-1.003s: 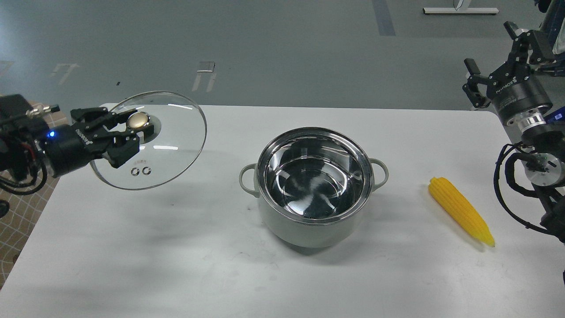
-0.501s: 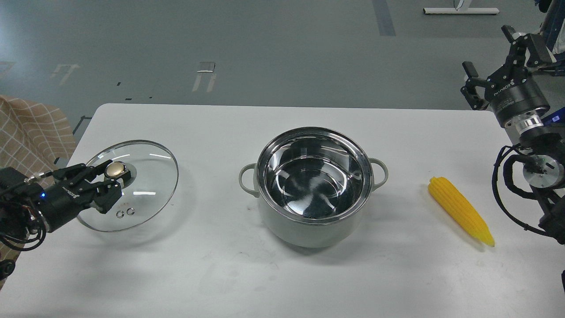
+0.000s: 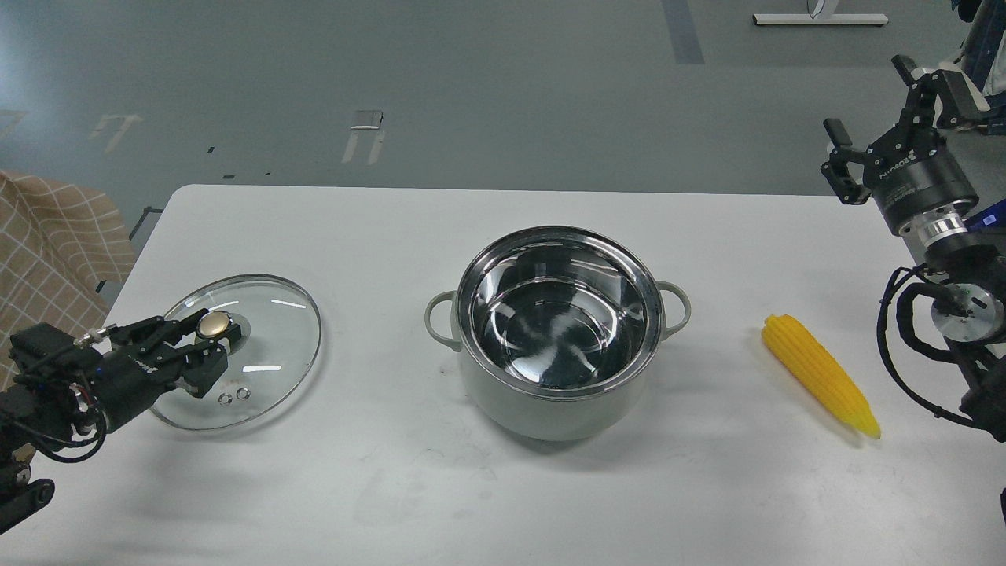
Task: Open pot and put corn in
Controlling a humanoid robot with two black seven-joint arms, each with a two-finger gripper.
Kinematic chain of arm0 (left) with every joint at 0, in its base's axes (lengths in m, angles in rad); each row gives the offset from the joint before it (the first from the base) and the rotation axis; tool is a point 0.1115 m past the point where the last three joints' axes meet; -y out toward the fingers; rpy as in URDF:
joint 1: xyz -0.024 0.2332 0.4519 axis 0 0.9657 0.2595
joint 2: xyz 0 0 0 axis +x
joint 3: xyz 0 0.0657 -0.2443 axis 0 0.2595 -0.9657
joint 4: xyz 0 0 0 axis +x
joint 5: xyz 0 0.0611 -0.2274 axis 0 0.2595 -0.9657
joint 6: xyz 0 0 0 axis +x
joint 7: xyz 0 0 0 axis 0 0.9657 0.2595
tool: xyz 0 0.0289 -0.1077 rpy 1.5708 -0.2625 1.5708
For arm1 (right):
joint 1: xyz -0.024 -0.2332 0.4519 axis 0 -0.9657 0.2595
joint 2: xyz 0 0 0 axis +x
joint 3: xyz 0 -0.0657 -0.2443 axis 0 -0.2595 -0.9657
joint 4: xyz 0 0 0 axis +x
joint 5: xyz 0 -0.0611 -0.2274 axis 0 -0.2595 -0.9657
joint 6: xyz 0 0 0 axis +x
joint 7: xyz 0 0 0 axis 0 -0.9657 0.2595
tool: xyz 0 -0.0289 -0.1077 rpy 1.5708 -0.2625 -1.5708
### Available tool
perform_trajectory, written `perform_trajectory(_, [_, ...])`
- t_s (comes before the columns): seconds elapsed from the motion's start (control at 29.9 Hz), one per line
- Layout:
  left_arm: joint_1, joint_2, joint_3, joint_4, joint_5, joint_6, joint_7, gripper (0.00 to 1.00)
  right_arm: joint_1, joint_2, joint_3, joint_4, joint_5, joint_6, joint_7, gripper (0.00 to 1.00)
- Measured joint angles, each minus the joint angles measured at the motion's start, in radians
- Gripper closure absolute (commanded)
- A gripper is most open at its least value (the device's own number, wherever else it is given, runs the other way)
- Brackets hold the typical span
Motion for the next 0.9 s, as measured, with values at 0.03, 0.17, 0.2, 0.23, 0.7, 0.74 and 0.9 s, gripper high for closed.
perform_trajectory(0.03, [0.000,-0.001,0.000,0.002,0.001,0.000,0.000,0.55,0.000,0.000,0.000,0.000,0.000,0.000,0.000,0.00])
perform_trajectory(0.17, [0.000,-0.003,0.000,0.003,0.001,0.000,0.000,0.32,-0.001,0.001,0.000,0.000,0.000,0.000,0.000,0.00])
perform_trajectory(0.2, [0.000,-0.003,0.000,0.003,0.001,0.000,0.000,0.32,-0.001,0.001,0.000,0.000,0.000,0.000,0.000,0.00])
perform_trajectory(0.23, [0.000,-0.003,0.000,0.003,0.001,0.000,0.000,0.32,-0.001,0.002,0.000,0.000,0.000,0.000,0.000,0.00])
perform_trajectory(0.7, [-0.067,0.023,-0.023,-0.053,-0.094,0.000,0.000,0.27,0.003,-0.010,-0.001,0.000,-0.006,0.003,0.000,0.00])
perform_trajectory(0.74, [-0.103,0.040,-0.027,-0.072,-0.152,-0.004,0.000,0.27,0.007,-0.023,-0.007,0.001,-0.016,0.003,0.000,0.00])
perform_trajectory(0.9, [-0.304,0.066,-0.039,-0.140,-0.489,-0.203,0.000,0.24,0.067,-0.095,-0.121,0.030,-0.175,0.003,0.000,0.00])
